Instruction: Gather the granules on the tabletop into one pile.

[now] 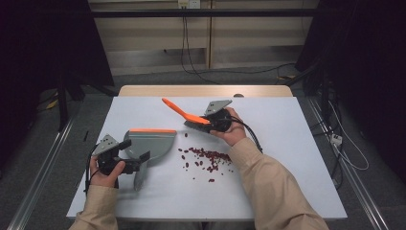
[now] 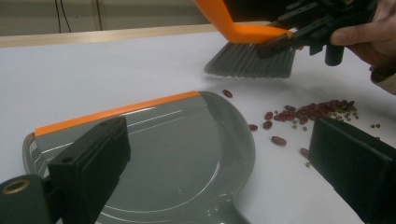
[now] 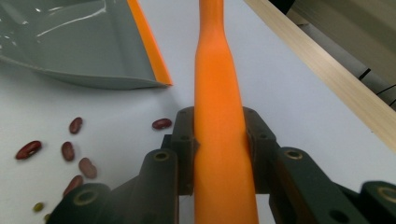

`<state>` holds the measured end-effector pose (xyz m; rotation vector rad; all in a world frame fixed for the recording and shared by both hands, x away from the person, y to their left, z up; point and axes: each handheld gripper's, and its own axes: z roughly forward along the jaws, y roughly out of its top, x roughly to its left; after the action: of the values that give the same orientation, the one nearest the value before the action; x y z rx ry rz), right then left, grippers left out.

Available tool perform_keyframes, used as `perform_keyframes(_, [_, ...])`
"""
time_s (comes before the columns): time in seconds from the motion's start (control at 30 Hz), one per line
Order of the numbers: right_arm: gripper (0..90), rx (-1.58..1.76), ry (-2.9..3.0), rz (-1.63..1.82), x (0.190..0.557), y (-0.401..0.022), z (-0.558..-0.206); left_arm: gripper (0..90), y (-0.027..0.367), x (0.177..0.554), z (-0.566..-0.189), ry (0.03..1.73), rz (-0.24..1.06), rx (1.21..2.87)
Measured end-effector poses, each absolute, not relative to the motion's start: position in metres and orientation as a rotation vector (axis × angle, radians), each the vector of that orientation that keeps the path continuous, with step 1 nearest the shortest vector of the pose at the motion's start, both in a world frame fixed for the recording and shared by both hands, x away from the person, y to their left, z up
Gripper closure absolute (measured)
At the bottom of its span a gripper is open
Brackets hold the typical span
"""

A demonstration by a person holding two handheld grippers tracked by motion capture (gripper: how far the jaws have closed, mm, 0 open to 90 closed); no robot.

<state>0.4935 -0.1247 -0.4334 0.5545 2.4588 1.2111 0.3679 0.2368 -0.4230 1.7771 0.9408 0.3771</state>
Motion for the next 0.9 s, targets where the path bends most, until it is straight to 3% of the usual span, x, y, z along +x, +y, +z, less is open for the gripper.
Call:
perform_keyframes(0.23, [71.1, 0.499, 2.492, 1.206, 0.496, -0.115, -0.439, 5.6, 0.237, 0.369, -0.423, 0.943, 0.375, 1.776])
perform_keyframes(0.9, [70.8, 0.161, 2.623, 1.195, 0.447, -0.113, -0.435, 5.6, 0.247, 0.37, -0.423, 0.969, 0.396, 1.751])
